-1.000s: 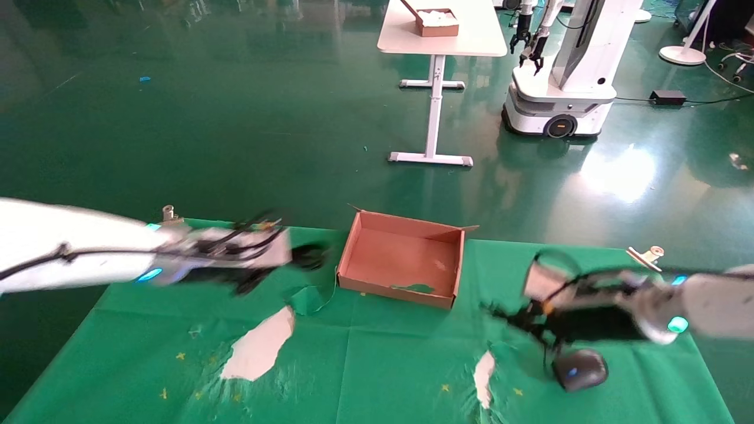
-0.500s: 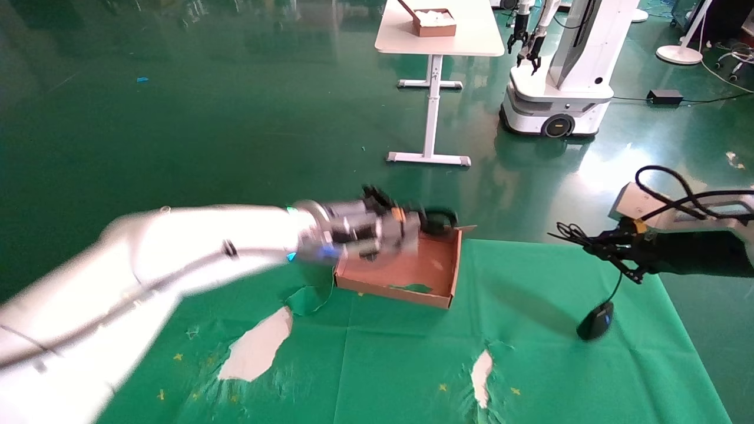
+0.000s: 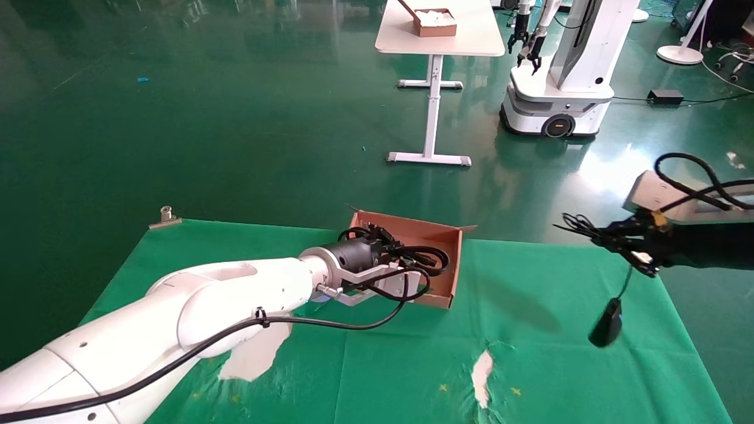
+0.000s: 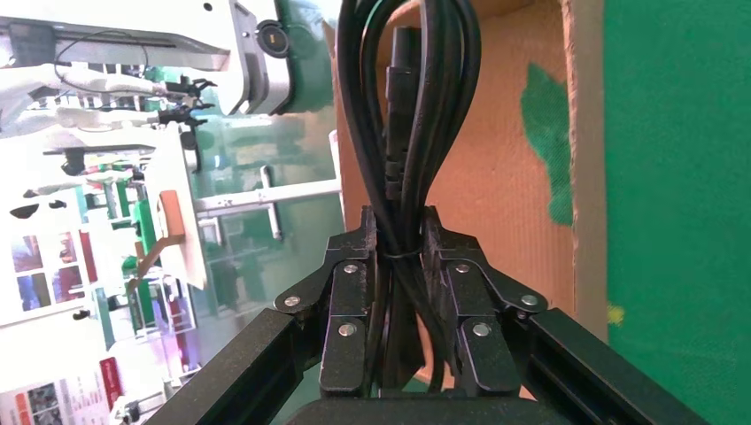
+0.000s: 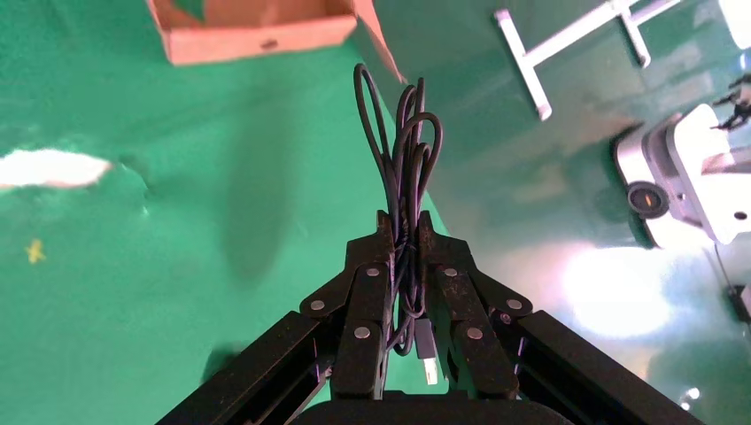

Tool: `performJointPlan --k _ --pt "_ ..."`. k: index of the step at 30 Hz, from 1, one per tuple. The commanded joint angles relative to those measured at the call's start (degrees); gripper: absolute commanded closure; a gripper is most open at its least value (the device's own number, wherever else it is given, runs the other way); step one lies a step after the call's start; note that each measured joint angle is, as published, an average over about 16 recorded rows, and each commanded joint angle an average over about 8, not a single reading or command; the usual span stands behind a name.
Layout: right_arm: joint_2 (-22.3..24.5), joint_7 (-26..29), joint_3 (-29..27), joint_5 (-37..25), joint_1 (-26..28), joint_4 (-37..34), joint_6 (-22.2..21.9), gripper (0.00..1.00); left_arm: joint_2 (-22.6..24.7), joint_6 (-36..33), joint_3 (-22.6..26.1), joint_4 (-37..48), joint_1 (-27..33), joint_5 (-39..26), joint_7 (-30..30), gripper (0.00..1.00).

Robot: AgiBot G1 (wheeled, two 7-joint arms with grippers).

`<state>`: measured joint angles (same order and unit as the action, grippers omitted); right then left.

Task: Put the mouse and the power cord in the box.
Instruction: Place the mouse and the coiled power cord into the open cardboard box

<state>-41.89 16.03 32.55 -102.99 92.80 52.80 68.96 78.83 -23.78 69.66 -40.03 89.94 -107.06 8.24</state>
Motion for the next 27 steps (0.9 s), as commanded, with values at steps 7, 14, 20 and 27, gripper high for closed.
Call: performJointPlan --k 7,14,20,27 --pt "-0.28 1.46 -0.31 0.55 0.24 2.85 0.17 1.0 -0.04 2.43 5.87 0.47 1.54 3.38 -1.99 0.0" --pt "-0.03 2.46 -0.47 1.12 0.59 5.17 1.17 1.0 -0.14 4.32 8.85 2.01 2.8 5.73 -3.63 0.0" --pt "-0.61 2.15 -0.63 1.99 0.85 6.61 1.52 1.0 -0.73 6.86 8.99 8.76 5.25 7.77 -7.12 0.0" --pt "-4.86 -0.54 -0.14 2.55 1.56 6.43 0.17 1.0 -4.5 7.56 7.93 16.01 8.17 9.27 -10.07 0.0"
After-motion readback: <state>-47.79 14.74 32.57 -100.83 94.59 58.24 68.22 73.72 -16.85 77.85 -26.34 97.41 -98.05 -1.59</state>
